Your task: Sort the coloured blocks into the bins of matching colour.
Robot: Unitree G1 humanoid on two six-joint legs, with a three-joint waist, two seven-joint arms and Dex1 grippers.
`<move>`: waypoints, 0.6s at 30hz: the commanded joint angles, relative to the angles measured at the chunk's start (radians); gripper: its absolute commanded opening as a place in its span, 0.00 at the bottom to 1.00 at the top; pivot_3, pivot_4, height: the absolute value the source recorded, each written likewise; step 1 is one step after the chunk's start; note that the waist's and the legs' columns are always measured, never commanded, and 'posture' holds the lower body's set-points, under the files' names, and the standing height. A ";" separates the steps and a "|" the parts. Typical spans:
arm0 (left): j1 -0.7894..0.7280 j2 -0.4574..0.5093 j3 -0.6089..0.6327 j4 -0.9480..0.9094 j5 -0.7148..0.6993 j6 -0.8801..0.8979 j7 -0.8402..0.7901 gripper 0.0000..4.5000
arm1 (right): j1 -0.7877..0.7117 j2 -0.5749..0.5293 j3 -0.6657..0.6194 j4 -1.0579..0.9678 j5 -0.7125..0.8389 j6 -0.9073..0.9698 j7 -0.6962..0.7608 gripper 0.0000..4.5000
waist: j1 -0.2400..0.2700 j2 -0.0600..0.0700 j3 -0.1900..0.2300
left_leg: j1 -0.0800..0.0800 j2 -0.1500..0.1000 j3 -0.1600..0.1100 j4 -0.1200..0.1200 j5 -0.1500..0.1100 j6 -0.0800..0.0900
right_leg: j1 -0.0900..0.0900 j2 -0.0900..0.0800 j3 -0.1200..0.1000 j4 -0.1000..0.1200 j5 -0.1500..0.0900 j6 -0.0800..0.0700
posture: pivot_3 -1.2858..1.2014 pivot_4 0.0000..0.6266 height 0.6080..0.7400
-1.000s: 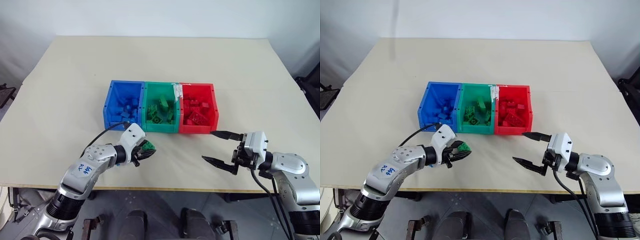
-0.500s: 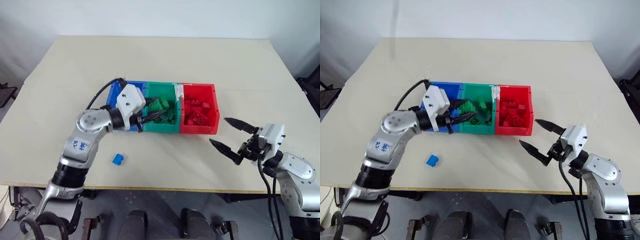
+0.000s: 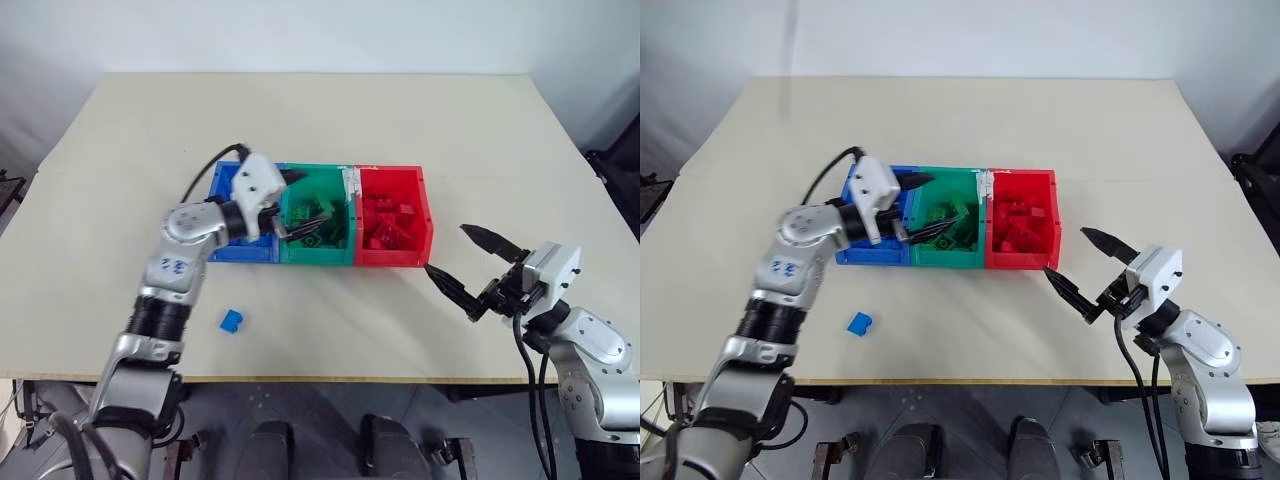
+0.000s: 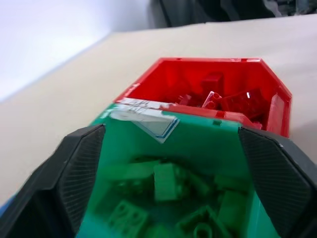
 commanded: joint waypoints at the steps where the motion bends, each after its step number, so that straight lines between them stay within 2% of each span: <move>1: 0.149 0.108 0.169 -0.156 -0.109 0.009 -0.054 0.99 | -0.047 -0.026 0.039 0.026 0.008 -0.010 0.082 1.00 | -0.008 0.000 0.000 | 0.000 0.000 0.000 0.000 0.000 0.000 | 0.000 0.000 0.000 0.000 0.000 0.000 | 0.52 0.24 1.00; 3: 0.234 0.154 0.235 -0.220 -0.156 0.042 -0.064 0.99 | -0.070 -0.037 0.060 0.056 0.003 -0.013 0.125 1.00 | -0.008 0.000 0.000 | 0.000 0.001 0.000 -0.001 0.000 0.000 | 0.000 0.000 0.000 0.000 0.000 0.000 | 0.52 0.24 1.00; 6: 0.473 0.218 0.429 -0.291 -0.181 0.033 -0.069 0.99 | -0.137 -0.057 0.111 0.135 -0.012 -0.020 0.210 1.00 | -0.006 0.000 0.000 | 0.000 0.001 0.000 0.000 0.000 0.000 | 0.000 0.000 0.000 0.000 0.000 0.000 | 0.52 0.24 1.00; 9: 0.677 0.218 0.549 -0.346 -0.209 0.052 -0.070 0.99 | -0.199 -0.058 0.141 0.202 -0.020 -0.031 0.275 1.00 | -0.003 0.000 0.000 | 0.001 0.001 0.000 0.000 -0.001 0.001 | 0.001 -0.001 0.001 -0.001 0.000 0.000 | 0.52 0.24 1.00; 12: 0.816 0.209 0.591 -0.390 -0.218 0.065 -0.077 0.99 | -0.242 -0.056 0.165 0.247 -0.022 -0.036 0.331 1.00 | 0.007 0.000 0.000 | 0.001 0.001 0.000 0.000 -0.002 0.001 | 0.001 -0.001 0.000 -0.001 0.000 -0.001 | 0.52 0.24 1.00; 16: 0.902 0.187 0.601 -0.436 -0.227 0.074 -0.054 0.99 | -0.278 -0.056 0.188 0.289 -0.029 -0.049 0.395 1.00 | 0.018 0.000 0.000 | 0.001 0.001 0.000 0.001 -0.003 0.001 | 0.001 0.000 0.000 0.000 0.000 -0.001 | 0.52 0.24 1.00; 18: 0.924 0.163 0.568 -0.497 -0.219 0.098 -0.012 0.99 | -0.301 -0.064 0.207 0.319 -0.041 -0.065 0.445 1.00 | 0.017 0.000 0.000 | 0.001 0.001 0.000 0.001 -0.003 0.001 | 0.001 0.000 0.001 0.000 0.000 -0.001 | 0.52 0.24 1.00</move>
